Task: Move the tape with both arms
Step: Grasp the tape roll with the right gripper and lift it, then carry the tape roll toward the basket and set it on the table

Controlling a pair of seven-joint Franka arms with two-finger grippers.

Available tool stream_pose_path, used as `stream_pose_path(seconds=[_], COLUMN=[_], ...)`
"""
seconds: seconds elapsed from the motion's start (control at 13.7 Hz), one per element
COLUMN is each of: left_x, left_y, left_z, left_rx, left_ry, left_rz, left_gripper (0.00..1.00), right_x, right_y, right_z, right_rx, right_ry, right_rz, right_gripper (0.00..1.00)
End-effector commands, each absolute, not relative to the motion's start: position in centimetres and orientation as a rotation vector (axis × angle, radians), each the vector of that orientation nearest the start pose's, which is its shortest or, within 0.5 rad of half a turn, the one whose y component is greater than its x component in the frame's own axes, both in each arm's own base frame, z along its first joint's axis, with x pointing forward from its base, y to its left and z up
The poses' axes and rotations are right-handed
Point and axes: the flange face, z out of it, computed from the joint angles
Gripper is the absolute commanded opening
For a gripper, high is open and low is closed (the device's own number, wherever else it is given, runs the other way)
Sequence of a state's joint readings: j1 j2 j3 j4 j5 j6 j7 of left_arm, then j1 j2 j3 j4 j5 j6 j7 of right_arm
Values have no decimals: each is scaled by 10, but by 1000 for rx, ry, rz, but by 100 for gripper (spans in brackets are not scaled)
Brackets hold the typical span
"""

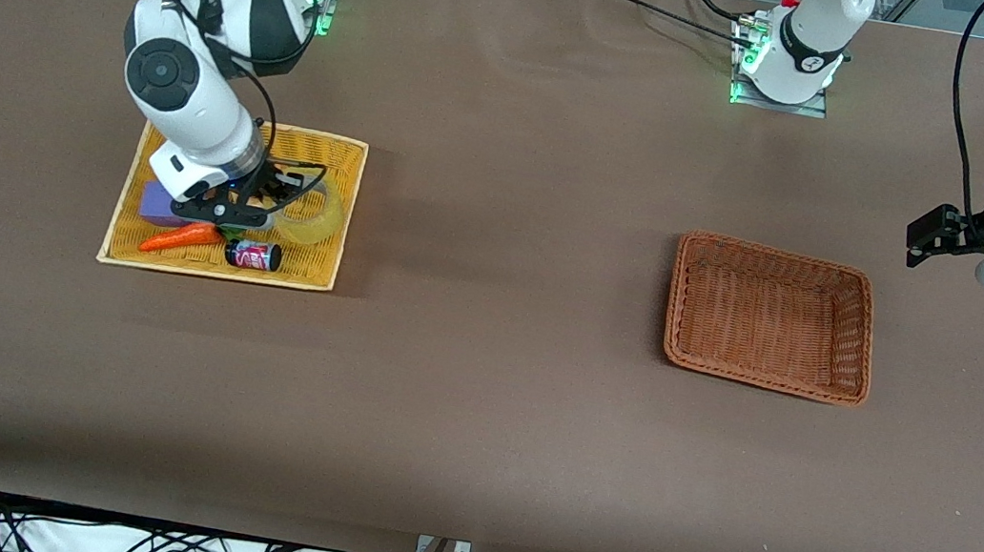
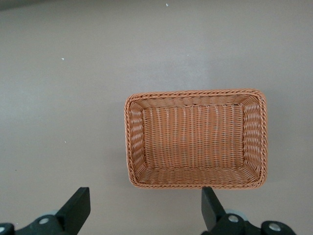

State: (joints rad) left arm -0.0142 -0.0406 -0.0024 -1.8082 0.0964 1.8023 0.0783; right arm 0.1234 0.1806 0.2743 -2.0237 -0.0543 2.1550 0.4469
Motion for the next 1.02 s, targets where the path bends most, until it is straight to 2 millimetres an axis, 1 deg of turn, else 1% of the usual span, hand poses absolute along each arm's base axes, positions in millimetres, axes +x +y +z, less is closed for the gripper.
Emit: stream_pose_path(seconds=[0.0, 0.22, 0.37, 0.51, 0.66, 0.8, 0.88, 0.95], left_x=[556, 556, 556, 556, 556, 556, 556, 556], left_y=[0, 0, 0, -1, -1, -1, -1, -1], left_z=[559, 559, 559, 559, 559, 559, 559, 560], left_rx=[-3063, -3063, -3063, -3063, -3063, -3063, -3063, -3063], left_ry=[194, 194, 194, 196, 196, 196, 196, 196], left_rz=[-44, -44, -44, -45, -45, -45, -45, -47], left_gripper=[100, 100, 100, 100, 100, 100, 100, 100], right_x=[543, 536, 532, 524, 512, 502, 499, 497], right_y=[304, 407, 457, 487, 512, 528, 533, 534], right_z=[369, 366, 356, 329, 302, 272, 260, 247], right_rx=[-3110, -3045, -3007, -3001, -3010, -3007, -3003, -3008], right_ry=[161, 354, 429, 462, 437, 411, 403, 406], right_rz=[54, 43, 60, 102, 136, 157, 160, 174], right_gripper=[0, 0, 0, 0, 0, 0, 0, 0])
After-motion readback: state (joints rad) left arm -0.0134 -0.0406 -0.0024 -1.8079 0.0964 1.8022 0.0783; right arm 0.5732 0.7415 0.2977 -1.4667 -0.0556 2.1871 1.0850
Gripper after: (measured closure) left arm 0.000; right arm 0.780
